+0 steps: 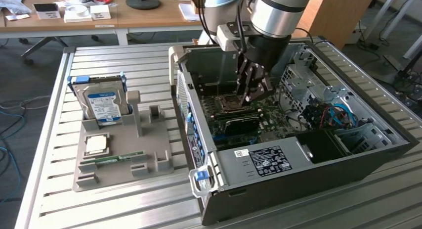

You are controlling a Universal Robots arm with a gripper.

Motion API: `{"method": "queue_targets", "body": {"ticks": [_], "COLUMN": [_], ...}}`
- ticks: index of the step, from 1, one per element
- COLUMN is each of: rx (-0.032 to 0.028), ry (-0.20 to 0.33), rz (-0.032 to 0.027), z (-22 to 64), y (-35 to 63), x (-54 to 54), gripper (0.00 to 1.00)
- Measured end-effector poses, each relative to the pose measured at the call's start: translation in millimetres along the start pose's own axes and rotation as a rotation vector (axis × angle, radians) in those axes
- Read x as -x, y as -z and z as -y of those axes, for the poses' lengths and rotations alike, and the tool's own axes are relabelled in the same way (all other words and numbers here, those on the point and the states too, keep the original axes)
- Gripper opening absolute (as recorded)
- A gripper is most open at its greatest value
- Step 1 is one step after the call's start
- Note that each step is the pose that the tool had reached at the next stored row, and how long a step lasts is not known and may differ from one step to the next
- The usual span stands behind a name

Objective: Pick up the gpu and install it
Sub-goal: 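Press down on the gpu until it lock into place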

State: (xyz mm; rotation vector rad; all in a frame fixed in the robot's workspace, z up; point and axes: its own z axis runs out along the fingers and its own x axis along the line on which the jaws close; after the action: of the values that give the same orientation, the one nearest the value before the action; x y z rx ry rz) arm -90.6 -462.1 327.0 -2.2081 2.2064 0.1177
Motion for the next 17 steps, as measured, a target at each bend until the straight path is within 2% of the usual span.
{"method": "queue_targets", "body": {"ticks": [6, 7, 8, 10, 11, 13, 17], "rx": [0.0000, 0.0000, 0.0000, 0.0000, 0.0000, 0.0000, 0.0000], "ry": [0.000, 0.000, 0.000, 0.000, 0.000, 0.000, 0.000], "rz": [-0.0001, 0.0000, 0.0000, 0.0000, 0.0000, -0.0001, 0.0000], "z": [0.0, 0.0, 0.0, 0.0, 0.0, 0.0, 0.0], "y": [0.0, 0.0, 0.0, 0.0, 0.0, 0.0, 0.0], "x": [0.0, 0.0, 0.0, 0.0, 0.0, 0.0, 0.0], "gripper": [0.38, 0.32, 0.32, 0.20, 0.20, 0.11, 0.11]}}
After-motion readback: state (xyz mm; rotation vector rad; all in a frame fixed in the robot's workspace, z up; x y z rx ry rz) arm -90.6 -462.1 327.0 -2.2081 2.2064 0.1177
